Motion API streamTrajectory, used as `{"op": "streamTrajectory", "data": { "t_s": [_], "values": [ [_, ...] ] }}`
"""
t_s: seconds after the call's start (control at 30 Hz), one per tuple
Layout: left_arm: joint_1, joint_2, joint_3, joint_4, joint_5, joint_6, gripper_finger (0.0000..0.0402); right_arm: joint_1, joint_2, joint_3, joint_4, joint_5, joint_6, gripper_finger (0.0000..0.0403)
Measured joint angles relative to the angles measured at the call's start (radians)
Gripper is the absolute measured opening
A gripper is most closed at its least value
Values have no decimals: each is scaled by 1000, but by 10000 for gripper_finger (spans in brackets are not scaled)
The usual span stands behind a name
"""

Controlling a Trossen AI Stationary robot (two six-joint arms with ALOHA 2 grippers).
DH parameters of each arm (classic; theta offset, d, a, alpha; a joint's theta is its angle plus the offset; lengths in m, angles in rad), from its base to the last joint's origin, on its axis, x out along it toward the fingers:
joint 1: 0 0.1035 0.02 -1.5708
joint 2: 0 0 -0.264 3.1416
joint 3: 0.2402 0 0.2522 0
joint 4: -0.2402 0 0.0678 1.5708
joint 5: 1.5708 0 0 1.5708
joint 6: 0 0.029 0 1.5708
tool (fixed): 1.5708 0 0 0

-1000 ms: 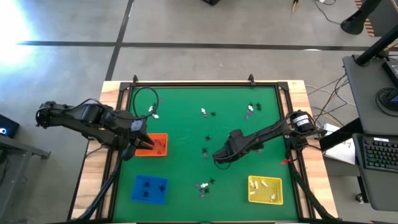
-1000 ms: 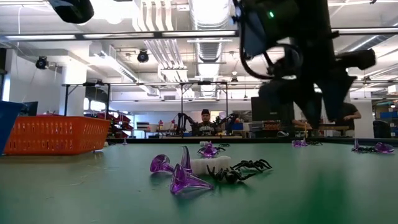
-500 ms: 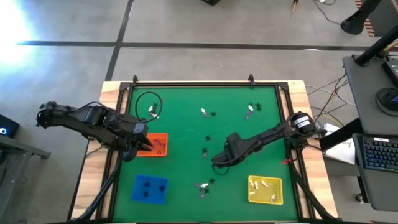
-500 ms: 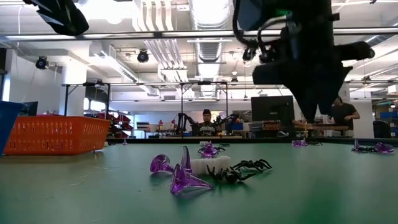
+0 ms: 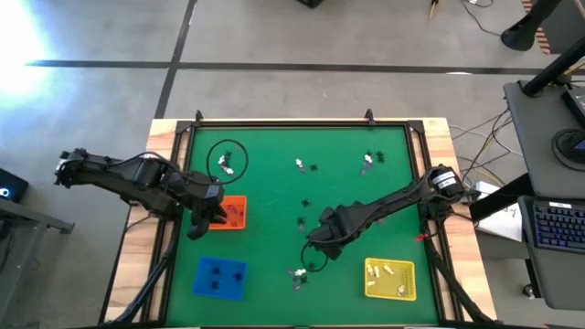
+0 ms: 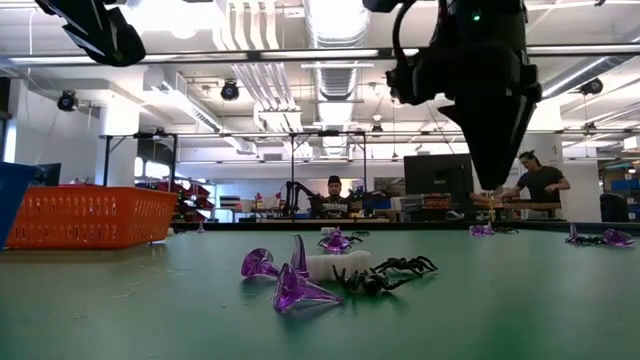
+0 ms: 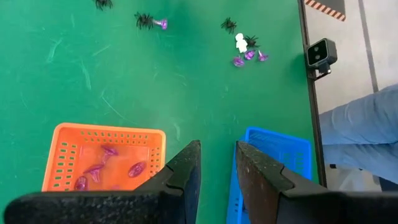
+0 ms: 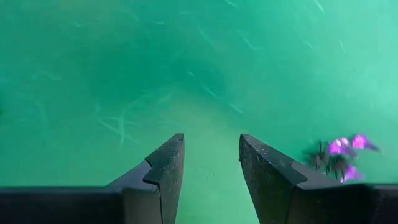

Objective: Sort Halloween decoration
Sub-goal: Put the black spider toy into the blue bin

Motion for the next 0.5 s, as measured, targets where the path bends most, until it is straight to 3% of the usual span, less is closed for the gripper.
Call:
{"op": "streamTrajectory", "data": {
  "t_s": [0.1,0.3,0.5],
  "values": [
    [0,1,0,0,7,-16,82,0,0,7,33,-8,-23,148],
    [0,-15,1,1,8,-44,82,7,0,7,239,-167,-149,148],
    [0,-24,1,4,8,-44,82,13,0,7,362,-41,-202,148]
  ]
}}
